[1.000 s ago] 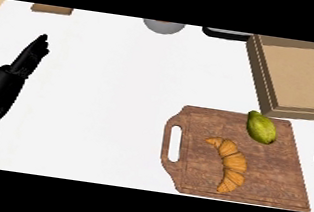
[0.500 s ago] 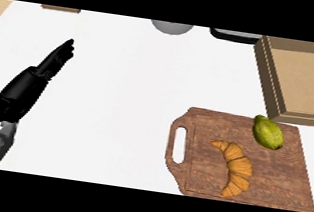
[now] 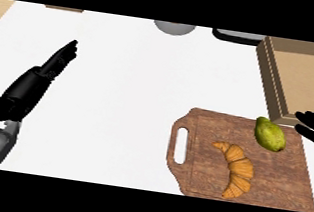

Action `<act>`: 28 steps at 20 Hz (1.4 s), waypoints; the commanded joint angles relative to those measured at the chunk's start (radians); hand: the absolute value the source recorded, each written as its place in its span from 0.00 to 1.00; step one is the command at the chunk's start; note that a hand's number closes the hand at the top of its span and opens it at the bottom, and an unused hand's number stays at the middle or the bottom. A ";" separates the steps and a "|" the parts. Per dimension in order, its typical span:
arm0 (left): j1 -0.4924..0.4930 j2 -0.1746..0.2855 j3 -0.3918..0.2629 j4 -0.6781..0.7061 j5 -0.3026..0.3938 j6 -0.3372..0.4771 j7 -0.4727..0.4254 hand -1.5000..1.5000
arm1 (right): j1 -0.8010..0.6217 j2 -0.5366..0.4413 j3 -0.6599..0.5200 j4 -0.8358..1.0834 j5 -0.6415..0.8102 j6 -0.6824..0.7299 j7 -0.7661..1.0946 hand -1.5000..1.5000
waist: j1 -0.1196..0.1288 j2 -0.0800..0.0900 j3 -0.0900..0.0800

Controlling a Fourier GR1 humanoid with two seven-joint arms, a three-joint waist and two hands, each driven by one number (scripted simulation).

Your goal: Pick the croissant from the cutting board and place it in the cardboard box

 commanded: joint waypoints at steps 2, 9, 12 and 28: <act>-0.077 -0.017 0.016 0.017 0.013 -0.019 0.063 0.50 | 0.009 -0.023 0.114 -0.194 0.124 0.072 0.205 0.00 | 0.000 0.001 0.000; 0.004 -0.015 0.030 -0.030 -0.011 -0.045 0.011 0.50 | -0.028 0.083 0.302 -0.324 0.212 0.210 0.556 0.00 | 0.014 0.001 0.000; -0.029 -0.035 0.046 0.032 -0.029 -0.058 -0.007 0.50 | -0.079 0.159 0.383 -0.320 0.251 0.262 0.657 0.00 | 0.013 0.004 0.001; 0.071 -0.107 0.079 -0.137 -0.108 -0.100 0.078 0.50 | -0.074 0.393 0.568 -0.096 0.638 0.192 0.614 0.00 | 0.014 0.001 0.003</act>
